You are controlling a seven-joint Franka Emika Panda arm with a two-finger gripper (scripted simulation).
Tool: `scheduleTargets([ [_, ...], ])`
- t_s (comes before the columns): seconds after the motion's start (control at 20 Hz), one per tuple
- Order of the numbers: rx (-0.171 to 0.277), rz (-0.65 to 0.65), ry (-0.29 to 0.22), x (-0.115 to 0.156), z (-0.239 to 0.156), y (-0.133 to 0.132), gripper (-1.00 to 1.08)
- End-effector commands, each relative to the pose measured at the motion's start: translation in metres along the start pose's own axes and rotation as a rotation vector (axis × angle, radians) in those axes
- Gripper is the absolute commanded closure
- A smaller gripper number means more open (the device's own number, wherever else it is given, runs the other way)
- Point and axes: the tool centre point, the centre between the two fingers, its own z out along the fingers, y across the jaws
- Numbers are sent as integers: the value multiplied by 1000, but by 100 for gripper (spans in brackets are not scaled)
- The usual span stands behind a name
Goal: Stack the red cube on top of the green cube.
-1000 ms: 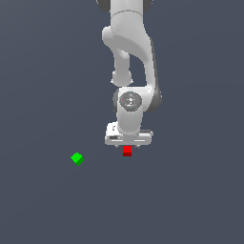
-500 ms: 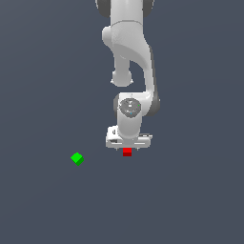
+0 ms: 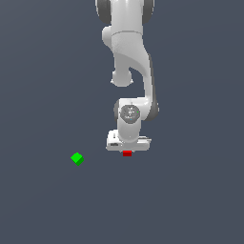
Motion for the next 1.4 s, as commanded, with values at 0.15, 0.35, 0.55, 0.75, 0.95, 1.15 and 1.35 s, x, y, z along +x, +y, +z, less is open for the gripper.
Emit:
scheduleTargets([
  [0.15,0,0,1,1,0,0,108],
  [0.35,0,0,1,1,0,0,108],
  [0.55,0,-1,1,0,-3,0,108],
  [0.75,0,-1,1,0,-15,0,108],
  [0.95,0,-1,1,-1,-38,0,108],
  [1.15,0,-1,1,-1,-67,0,108],
  [1.35,0,0,1,-1,-88,0,108],
])
